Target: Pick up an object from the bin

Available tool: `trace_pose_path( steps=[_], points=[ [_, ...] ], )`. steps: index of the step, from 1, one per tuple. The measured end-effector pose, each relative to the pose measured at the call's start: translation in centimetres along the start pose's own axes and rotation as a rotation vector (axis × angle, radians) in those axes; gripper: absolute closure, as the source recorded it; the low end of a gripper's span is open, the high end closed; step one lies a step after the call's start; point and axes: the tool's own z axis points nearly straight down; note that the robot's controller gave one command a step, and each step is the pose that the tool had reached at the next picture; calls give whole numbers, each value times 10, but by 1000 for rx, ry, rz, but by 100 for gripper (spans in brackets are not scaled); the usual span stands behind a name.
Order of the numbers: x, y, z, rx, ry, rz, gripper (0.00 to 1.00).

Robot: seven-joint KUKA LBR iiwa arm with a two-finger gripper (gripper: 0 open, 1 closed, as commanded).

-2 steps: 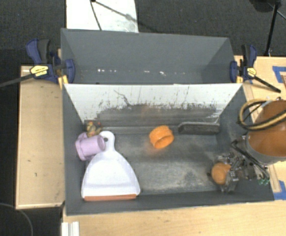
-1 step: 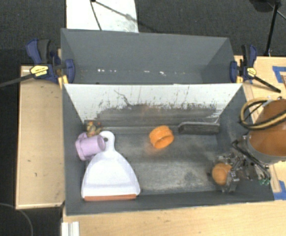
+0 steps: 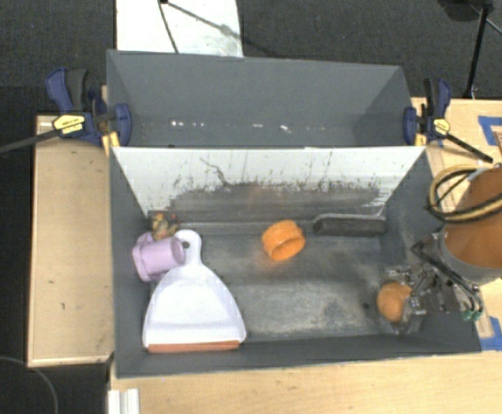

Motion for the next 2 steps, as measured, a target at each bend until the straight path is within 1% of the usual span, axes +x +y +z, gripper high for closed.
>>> trace_pose_path(
  steps=[2],
  points=[
    [-1, 0, -39, 2, -4, -1, 100]
  ],
)
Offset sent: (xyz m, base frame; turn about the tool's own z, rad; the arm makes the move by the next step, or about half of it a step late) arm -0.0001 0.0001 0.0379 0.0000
